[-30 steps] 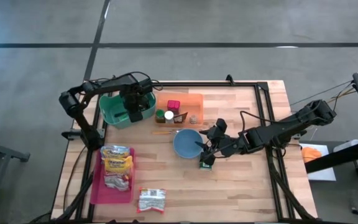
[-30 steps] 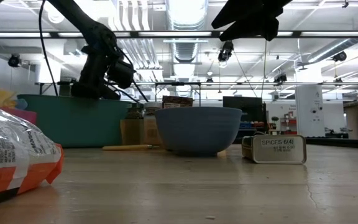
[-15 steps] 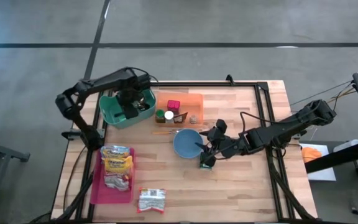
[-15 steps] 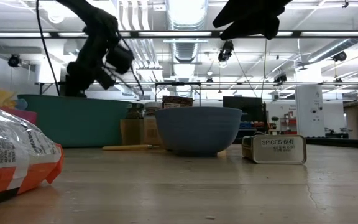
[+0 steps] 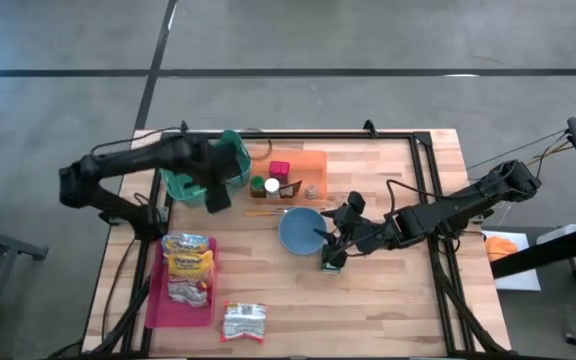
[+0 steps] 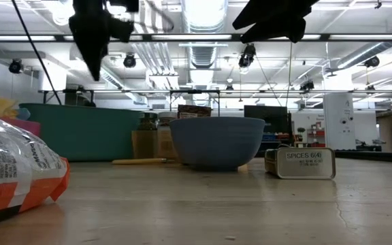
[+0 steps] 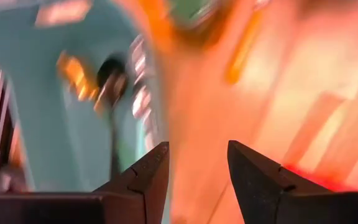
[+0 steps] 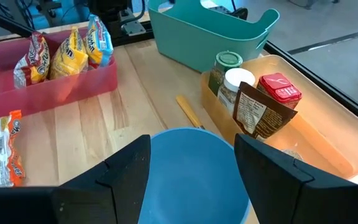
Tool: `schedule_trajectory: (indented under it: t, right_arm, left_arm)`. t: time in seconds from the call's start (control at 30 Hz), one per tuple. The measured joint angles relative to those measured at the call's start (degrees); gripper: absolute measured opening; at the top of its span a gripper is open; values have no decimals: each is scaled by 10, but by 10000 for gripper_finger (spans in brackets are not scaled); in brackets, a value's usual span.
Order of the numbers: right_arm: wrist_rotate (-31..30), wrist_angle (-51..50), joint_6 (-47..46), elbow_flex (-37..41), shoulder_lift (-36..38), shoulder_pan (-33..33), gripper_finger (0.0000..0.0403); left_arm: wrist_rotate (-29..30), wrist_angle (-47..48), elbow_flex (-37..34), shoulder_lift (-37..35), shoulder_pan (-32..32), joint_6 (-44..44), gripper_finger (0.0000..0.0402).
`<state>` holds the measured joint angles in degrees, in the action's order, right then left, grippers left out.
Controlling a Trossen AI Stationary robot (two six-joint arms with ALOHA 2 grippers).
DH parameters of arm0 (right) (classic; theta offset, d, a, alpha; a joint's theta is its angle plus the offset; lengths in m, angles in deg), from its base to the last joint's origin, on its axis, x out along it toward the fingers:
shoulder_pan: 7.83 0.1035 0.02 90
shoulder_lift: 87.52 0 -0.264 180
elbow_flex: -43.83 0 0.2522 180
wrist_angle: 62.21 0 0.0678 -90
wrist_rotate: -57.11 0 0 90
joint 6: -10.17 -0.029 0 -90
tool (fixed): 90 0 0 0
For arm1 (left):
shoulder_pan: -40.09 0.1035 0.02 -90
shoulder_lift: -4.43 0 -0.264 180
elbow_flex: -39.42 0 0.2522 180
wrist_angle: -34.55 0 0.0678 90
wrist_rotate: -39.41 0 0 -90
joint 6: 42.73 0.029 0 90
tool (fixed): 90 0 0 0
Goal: Pick & Place Food Item
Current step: Put the yellow spoon into the green bin
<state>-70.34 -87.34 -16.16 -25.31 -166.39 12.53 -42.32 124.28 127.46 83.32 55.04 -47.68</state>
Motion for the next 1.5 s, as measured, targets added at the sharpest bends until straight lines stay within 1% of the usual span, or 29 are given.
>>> schedule_trajectory:
  t: [0.13,0.23,0.3,0.53,0.7,0.8,0.97,1.1,1.23,1.37,1.5]
  right_arm:
    - [0,0,0,-1,0,0,231]
    - [0,0,0,-6,1,0,231]
    - [0,0,0,-7,1,0,231]
    - [2,-11,11,-8,3,6,231]
    - [3,-37,13,-12,13,24,231]
    - [3,-37,28,-12,16,37,231]
    - [1,-35,40,-12,19,52,231]
    - [0,-34,40,-13,23,53,231]
    - [-1,-33,40,-13,25,53,231]
    - [-17,-33,39,-13,26,53,231]
    - [-31,-33,36,-13,28,53,231]
  left_arm:
    - [22,-76,0,21,-85,-4,166]
    - [54,-114,0,56,-121,22,166]
    - [59,-136,0,85,-133,42,166]
    - [57,-213,-7,178,-141,98,166]
    - [57,-242,-9,213,-139,130,166]
    - [57,-265,-21,230,-139,148,166]
    - [54,-342,-57,226,-138,159,166]
    - [37,-364,-70,225,-137,160,166]
    - [38,-404,-100,224,-137,158,165]
    - [43,-443,-133,224,-137,157,165]
    - [68,-467,-152,224,-137,162,165]
